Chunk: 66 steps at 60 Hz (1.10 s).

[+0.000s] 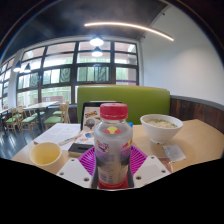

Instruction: Pour water

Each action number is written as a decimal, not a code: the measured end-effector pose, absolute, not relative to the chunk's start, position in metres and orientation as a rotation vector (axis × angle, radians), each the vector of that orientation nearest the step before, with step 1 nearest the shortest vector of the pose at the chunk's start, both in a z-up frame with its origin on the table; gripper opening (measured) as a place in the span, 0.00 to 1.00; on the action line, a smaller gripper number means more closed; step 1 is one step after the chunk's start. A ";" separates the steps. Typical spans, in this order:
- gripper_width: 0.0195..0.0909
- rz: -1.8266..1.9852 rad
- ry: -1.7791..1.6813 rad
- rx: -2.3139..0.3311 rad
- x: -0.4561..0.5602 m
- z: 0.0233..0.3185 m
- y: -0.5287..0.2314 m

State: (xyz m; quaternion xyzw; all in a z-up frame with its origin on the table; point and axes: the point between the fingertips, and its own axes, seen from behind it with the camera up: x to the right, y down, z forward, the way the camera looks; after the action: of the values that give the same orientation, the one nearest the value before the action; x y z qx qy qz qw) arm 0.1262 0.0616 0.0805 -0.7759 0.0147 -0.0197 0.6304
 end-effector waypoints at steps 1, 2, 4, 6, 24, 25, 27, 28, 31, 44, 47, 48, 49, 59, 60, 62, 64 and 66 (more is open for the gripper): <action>0.29 -0.045 0.034 -1.776 0.126 0.081 0.060; 0.30 -0.045 0.035 -1.777 0.127 0.081 0.058; 0.33 -0.046 0.035 -1.776 0.126 0.081 0.059; 0.37 -0.043 0.034 -1.774 0.126 0.081 0.063; 0.88 -0.042 0.041 -1.771 0.128 0.095 0.028; 0.88 -0.041 0.042 -1.767 0.127 0.099 0.021; 0.88 -0.045 0.043 -1.755 0.125 0.108 0.006; 0.88 -0.046 0.043 -1.749 0.124 0.113 -0.002; 0.88 -0.043 0.033 -1.733 0.121 0.123 -0.026; 0.89 -0.050 -0.008 -1.676 0.093 0.168 -0.149; 0.89 -0.024 -0.005 -1.672 0.089 0.176 -0.177; 0.89 -0.016 -0.003 -1.672 0.087 0.177 -0.184; 0.89 -0.008 -0.001 -1.673 0.085 0.178 -0.190; 0.89 0.055 0.026 -1.653 0.075 0.183 -0.251; 0.89 0.065 0.026 -1.650 0.074 0.183 -0.255; 0.88 0.086 0.028 -1.649 0.066 0.182 -0.263; 0.88 0.109 0.021 -1.655 0.066 0.181 -0.272; 0.87 0.127 0.017 -1.660 0.065 0.178 -0.277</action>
State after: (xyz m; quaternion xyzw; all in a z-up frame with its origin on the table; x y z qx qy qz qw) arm 0.0651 -0.2768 0.1783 -0.7373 0.0077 0.0563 0.6731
